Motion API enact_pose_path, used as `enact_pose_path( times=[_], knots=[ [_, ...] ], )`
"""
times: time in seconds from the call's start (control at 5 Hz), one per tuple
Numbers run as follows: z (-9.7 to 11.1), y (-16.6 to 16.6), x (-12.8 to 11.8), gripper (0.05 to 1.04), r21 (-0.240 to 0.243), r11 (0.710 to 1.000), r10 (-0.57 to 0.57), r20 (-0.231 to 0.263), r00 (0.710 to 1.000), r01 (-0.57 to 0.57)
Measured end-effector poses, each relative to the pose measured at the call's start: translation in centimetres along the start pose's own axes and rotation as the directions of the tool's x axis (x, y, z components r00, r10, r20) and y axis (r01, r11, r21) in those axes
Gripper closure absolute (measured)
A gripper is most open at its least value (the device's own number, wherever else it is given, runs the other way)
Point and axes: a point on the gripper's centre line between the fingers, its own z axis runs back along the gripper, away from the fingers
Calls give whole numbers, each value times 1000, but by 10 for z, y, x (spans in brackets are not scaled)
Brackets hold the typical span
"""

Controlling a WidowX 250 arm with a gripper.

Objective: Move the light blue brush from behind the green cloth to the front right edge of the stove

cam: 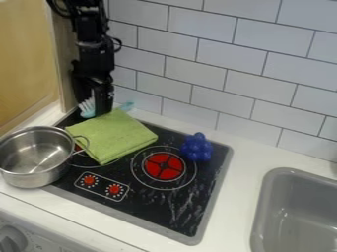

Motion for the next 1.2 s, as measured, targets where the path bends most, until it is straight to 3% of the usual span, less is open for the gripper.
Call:
enact_pose_path(
  times=[0.4,0.6,1.2],
  knots=[
    [-10,5,-2,135,-8,1000,19,-33,999,-20],
    [-10,7,-1,332,4,1000,19,-27,999,-18],
    [-7,2,-7,338,0,1000,4,-6,1000,-4]
  ],
)
